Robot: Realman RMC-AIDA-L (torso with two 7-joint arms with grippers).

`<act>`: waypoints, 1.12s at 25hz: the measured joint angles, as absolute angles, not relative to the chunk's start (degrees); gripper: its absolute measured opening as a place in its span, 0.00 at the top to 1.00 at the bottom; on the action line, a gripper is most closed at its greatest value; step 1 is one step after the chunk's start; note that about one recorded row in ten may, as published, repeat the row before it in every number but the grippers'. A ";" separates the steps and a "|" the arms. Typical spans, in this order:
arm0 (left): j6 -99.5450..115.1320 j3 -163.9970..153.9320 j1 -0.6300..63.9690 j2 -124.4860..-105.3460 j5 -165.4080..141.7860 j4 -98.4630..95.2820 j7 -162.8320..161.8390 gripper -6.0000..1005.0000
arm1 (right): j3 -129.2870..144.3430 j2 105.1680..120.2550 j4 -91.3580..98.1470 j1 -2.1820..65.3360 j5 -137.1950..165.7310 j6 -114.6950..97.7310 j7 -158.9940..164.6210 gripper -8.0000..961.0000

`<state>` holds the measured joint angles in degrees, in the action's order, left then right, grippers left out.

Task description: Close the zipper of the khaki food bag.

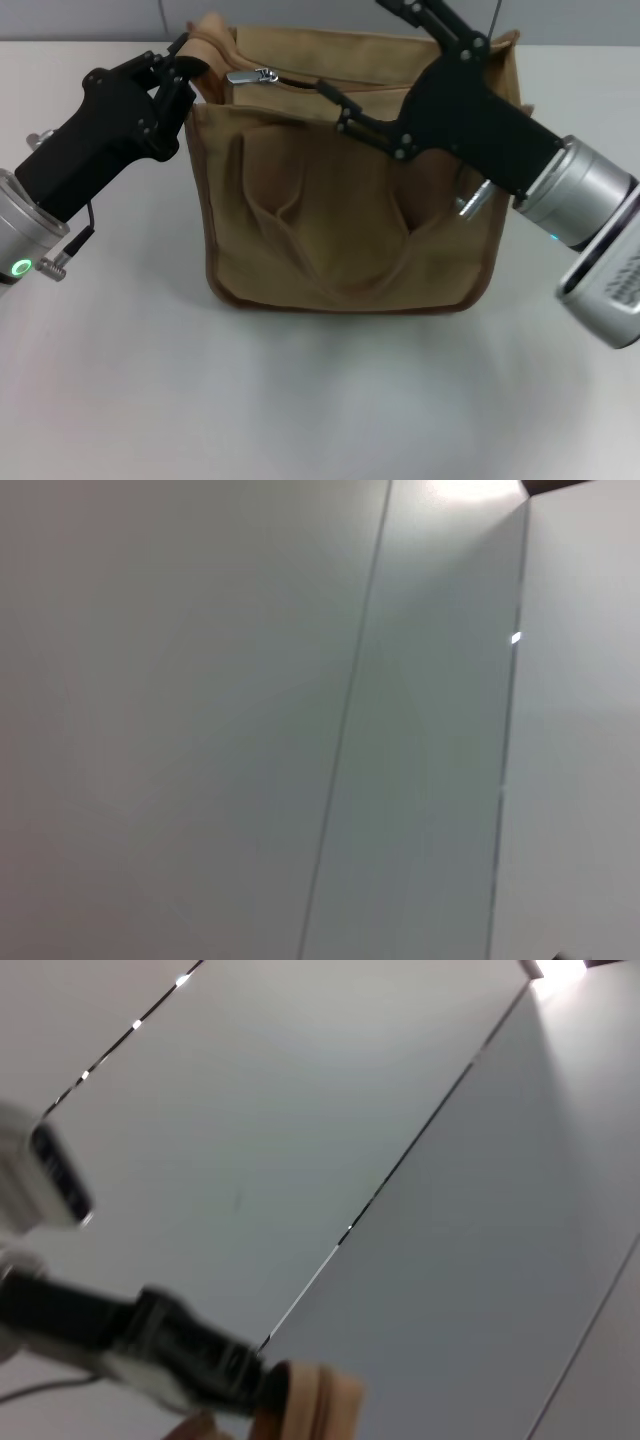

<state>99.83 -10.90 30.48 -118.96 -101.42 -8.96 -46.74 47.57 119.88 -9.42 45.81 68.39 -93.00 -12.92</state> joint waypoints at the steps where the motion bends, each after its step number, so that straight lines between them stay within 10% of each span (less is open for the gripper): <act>1: 100.30 -10.90 30.70 -118.98 -101.42 -8.90 -46.75 0.93 | 47.50 119.88 -10.07 46.18 68.40 -92.68 -14.62 0.16; 28: 98.21 -12.78 37.94 -119.19 -102.15 -5.96 -49.66 0.93 | 26.94 119.88 -17.36 46.20 83.62 -85.39 -17.47 0.16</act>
